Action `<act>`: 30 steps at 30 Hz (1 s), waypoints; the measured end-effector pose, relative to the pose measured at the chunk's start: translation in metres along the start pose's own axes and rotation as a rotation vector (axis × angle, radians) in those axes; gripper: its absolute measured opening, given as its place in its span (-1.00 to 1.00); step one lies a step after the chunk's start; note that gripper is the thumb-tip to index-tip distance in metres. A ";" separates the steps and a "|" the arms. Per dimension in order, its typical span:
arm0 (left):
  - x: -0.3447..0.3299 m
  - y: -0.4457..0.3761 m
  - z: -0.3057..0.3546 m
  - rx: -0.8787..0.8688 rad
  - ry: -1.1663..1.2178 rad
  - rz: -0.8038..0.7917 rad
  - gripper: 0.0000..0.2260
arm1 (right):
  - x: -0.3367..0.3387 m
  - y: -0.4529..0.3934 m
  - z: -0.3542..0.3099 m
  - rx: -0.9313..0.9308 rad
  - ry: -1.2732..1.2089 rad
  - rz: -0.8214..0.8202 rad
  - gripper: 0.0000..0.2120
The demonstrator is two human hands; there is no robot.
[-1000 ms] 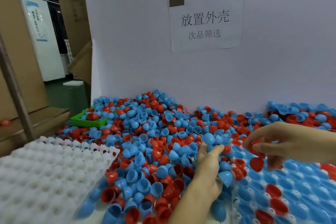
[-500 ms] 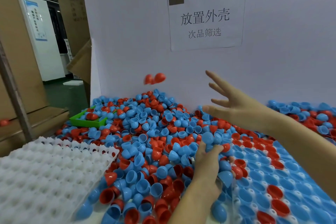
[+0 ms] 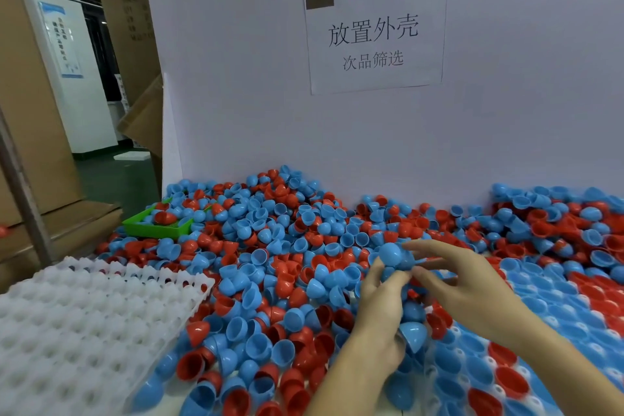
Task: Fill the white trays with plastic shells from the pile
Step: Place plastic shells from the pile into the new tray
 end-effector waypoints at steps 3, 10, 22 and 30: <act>-0.003 0.001 -0.002 0.007 -0.016 -0.036 -0.79 | 0.001 0.007 0.008 -0.004 -0.001 0.055 -0.58; -0.011 0.005 -0.005 -0.008 -0.095 -0.146 -0.71 | 0.019 0.018 0.016 -0.021 -0.108 0.205 -0.81; -0.015 0.007 -0.001 -0.159 -0.162 -0.210 -0.64 | 0.017 0.022 0.023 -0.127 -0.355 0.219 -0.95; -0.009 0.001 0.004 -0.147 -0.065 -0.146 -0.78 | 0.028 0.026 0.035 -0.263 -0.597 0.288 -0.91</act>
Point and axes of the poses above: each hand's wrist, its own y-axis away from the middle knuckle, its own x-axis out of the back of the hand, z = x × y, the point moved 7 cm from there along -y, towards the middle knuckle, and after that the axes turned 7 degrees about z, right-handed, at the moved point
